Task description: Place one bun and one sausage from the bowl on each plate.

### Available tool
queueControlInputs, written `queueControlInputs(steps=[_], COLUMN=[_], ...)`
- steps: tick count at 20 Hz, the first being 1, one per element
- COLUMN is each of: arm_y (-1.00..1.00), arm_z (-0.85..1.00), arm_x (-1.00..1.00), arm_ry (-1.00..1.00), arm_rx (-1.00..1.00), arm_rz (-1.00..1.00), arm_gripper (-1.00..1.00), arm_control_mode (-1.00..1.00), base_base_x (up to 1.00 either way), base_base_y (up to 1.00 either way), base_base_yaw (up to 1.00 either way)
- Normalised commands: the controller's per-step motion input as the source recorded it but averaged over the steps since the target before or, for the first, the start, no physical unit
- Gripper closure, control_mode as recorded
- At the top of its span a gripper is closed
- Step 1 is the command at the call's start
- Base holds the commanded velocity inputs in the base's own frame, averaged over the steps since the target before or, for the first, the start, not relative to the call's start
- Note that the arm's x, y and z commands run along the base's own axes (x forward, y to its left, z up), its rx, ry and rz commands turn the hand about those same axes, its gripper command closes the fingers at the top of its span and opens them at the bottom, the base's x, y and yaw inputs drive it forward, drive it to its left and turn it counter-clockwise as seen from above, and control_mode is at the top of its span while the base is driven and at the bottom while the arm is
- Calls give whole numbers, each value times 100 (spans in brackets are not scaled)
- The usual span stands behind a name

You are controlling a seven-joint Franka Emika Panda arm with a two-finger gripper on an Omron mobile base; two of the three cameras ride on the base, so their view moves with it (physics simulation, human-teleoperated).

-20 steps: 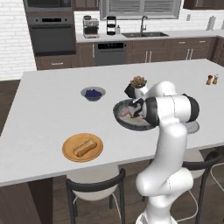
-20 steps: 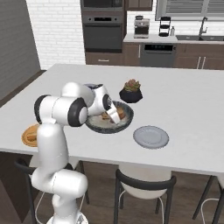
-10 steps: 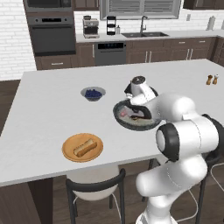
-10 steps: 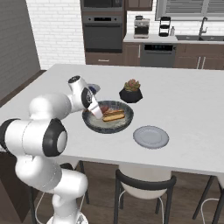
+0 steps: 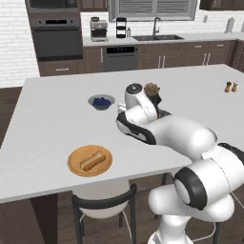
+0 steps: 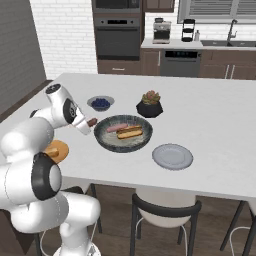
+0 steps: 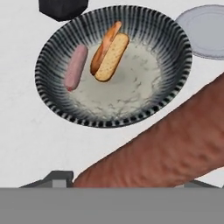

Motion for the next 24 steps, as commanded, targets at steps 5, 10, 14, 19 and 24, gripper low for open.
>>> queueControlInputs(steps=[5, 10, 14, 19, 24], arm_y=[100, 100, 100, 86, 59], arm_z=[-4, -28, -57, -40, -18], arm_x=[0, -9, -37, 5, 32], arm_ry=[21, 27, 2, 0, 0], arm_rx=[20, 9, -2, -6, 0], arm_rz=[15, 18, 18, 2, 0], arm_gripper=[100, 100, 100, 100, 100], arm_control_mode=[-100, -100, -100, -100, -100], base_base_x=[0, 0, 0, 0, 0], base_base_y=[0, 0, 0, 0, 0], base_base_yaw=[0, 0, 0, 0, 0])
